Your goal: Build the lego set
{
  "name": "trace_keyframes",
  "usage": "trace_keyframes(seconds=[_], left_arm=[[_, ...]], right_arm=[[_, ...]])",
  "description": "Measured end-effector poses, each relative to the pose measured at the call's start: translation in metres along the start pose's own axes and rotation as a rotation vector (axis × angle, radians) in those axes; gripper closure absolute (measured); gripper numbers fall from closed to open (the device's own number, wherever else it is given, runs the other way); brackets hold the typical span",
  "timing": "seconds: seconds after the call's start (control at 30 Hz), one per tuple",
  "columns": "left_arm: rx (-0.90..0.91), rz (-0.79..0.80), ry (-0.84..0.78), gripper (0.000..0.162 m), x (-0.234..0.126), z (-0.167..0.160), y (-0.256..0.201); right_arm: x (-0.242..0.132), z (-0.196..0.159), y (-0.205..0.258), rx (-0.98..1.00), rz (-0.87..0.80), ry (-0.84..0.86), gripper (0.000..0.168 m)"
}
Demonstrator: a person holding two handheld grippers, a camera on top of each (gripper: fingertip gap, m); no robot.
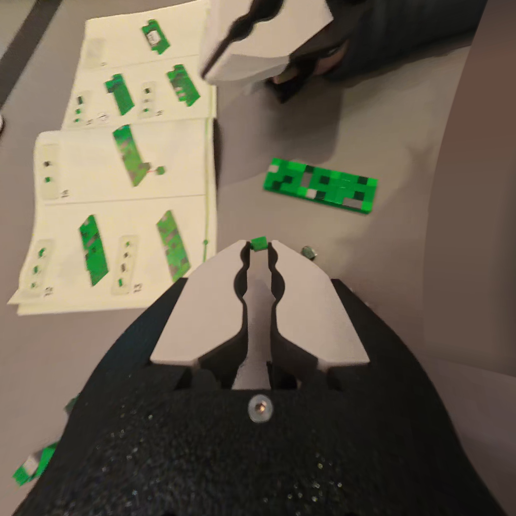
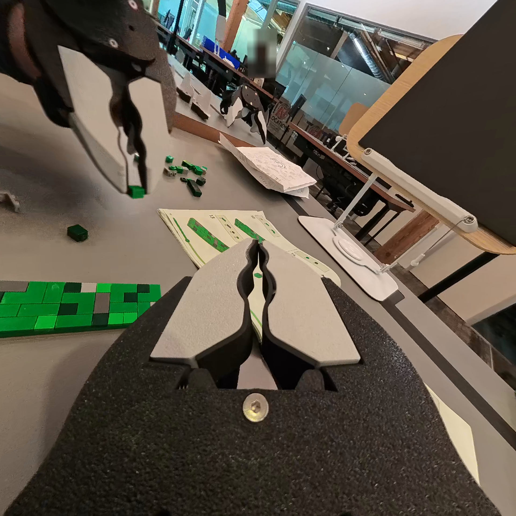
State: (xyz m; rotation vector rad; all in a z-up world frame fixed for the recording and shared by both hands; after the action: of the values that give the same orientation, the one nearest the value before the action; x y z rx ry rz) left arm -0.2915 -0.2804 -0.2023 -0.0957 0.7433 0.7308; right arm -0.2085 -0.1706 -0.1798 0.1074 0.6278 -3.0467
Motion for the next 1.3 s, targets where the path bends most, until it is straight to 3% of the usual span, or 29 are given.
trace_keyframes(seconds=[0.53,0.63,0.77,0.9,1.07,1.3], left_arm=[[-0.003,0.080,0.081,0.150,0.036,-0.007,0.012],[-0.033,0.082,0.066,0.133,0.034,-0.008,0.013],[-0.048,0.110,0.046,0.128,0.024,-0.008,0.013],[-0.078,0.107,0.062,0.129,0.013,-0.013,0.007],[-0.176,-0.011,0.078,0.129,0.010,-0.009,-0.020],[-0.082,-0.021,0.205,0.144,0.021,-0.016,-0.037]], right_arm=[[0.001,0.000,0.002,-0.018,0.006,0.005,0.168],[0.000,0.000,0.003,-0.022,0.007,0.003,0.168],[0.000,0.000,0.003,-0.021,0.009,0.000,0.168],[0.000,0.000,0.003,-0.020,0.009,0.000,0.168],[0.001,0.000,0.003,-0.022,0.009,0.002,0.168],[0.001,0.000,0.003,-0.028,0.010,0.005,0.168]])
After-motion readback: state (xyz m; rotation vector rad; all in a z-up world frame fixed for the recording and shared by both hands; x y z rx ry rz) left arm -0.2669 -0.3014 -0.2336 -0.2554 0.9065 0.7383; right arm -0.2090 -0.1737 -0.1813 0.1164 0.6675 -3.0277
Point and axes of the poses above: each gripper's, where its closed fingertips meet, x out along the fingers, z out of its top, y = z × x across the jaws, the point moved 3 cm from there along -x, back along the fingers, and after that the axes turned 6 degrees about x, right-handed, at the moved point
